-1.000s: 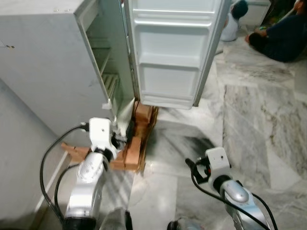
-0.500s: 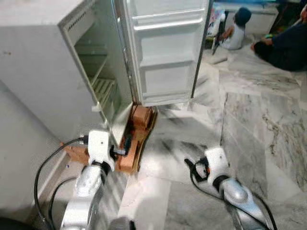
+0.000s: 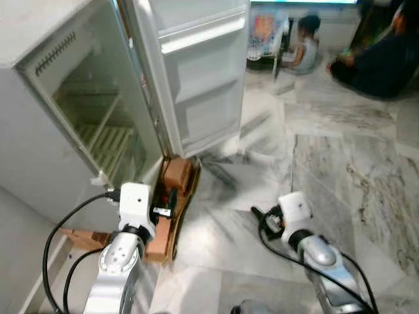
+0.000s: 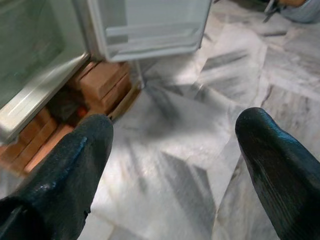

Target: Restocking fridge

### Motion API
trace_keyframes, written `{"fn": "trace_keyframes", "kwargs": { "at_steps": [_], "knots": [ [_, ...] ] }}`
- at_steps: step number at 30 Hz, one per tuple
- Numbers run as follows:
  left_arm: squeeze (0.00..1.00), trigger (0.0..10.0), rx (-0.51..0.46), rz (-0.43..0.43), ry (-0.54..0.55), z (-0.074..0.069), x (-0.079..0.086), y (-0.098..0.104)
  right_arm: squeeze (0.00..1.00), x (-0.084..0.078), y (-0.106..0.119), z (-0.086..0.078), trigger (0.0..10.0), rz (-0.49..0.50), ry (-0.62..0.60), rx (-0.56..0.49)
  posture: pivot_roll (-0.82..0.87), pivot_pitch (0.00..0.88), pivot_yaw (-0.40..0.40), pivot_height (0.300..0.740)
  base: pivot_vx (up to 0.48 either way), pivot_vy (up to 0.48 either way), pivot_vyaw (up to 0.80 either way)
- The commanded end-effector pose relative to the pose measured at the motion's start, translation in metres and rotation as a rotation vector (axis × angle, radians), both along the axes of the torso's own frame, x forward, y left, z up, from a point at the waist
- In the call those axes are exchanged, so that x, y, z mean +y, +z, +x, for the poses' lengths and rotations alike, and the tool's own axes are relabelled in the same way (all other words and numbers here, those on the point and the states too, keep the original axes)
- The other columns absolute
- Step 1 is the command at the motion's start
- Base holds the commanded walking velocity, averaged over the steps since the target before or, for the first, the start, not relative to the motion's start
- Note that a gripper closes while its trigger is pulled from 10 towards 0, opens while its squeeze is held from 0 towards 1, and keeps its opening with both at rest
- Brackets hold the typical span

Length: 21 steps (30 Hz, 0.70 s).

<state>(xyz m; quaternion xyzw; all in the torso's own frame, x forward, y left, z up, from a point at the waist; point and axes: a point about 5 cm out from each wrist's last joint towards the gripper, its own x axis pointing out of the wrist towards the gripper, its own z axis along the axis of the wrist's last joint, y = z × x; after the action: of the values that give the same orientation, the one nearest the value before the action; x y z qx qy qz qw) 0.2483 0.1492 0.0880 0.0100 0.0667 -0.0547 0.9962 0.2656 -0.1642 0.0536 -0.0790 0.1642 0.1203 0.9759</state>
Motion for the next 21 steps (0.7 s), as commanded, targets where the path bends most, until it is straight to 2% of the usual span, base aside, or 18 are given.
{"fn": "trace_keyframes", "kwargs": {
  "at_steps": [1,6,10,15,18,21],
  "knots": [
    [0.00,10.0,0.051,0.031,0.034,-0.005,0.009,-0.012,0.00,0.005,0.001,0.003,10.0,0.012,-0.001,0.005,-0.04,0.139,-0.003,0.740,0.431,0.000,0.00],
    [0.00,10.0,0.092,0.013,0.003,-0.012,0.002,-0.024,0.00,0.005,-0.004,0.006,10.0,0.005,0.007,0.019,-0.05,0.096,0.006,0.740,0.431,0.000,0.00],
    [0.00,10.0,0.110,0.000,0.040,-0.018,0.008,-0.030,0.00,0.010,-0.006,0.010,10.0,0.042,-0.004,0.004,-0.05,0.090,0.025,0.740,0.428,0.000,0.00],
    [0.00,10.0,0.105,0.004,0.103,-0.026,0.017,-0.032,0.00,0.008,-0.008,0.011,10.0,0.057,-0.020,-0.025,0.00,0.053,0.019,0.740,0.369,-0.103,0.00],
    [0.00,10.0,0.093,0.024,0.166,-0.025,0.022,-0.031,0.00,0.001,-0.010,0.014,10.0,0.075,-0.082,-0.018,0.00,0.062,0.022,0.740,0.000,0.000,0.00],
    [0.00,10.0,0.091,0.025,0.174,-0.022,0.020,-0.027,0.00,0.007,-0.005,0.016,10.0,0.068,-0.047,-0.037,0.01,0.063,0.021,0.740,0.000,0.000,0.00]
  ]
}}
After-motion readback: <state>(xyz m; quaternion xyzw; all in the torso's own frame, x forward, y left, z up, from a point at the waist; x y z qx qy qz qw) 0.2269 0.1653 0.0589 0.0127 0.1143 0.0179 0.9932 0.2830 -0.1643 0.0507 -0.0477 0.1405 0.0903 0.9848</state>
